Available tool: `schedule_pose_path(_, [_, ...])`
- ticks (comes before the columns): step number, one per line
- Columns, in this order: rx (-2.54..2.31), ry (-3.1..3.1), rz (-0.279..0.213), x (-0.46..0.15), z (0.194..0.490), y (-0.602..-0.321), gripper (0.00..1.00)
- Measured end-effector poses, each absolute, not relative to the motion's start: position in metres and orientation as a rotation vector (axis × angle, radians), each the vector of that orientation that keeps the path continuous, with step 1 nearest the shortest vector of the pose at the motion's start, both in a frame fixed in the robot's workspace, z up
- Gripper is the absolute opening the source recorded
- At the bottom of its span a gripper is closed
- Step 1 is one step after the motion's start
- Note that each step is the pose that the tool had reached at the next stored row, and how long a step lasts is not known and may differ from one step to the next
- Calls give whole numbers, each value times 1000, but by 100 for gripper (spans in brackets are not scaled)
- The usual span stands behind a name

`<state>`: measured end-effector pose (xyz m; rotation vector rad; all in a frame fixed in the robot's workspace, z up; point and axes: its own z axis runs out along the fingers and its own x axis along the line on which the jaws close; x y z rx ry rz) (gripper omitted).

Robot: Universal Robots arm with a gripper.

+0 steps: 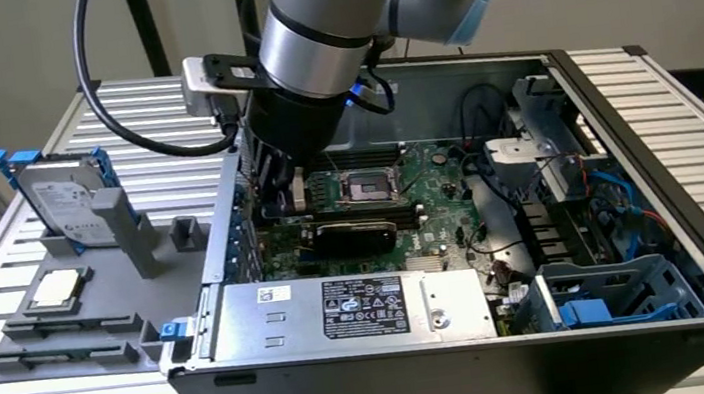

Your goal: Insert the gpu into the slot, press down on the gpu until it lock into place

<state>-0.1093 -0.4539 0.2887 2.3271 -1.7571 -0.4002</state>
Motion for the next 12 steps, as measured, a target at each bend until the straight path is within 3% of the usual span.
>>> schedule_pose_path(12, [2313,-1745,-426,-106,289,-454,11])
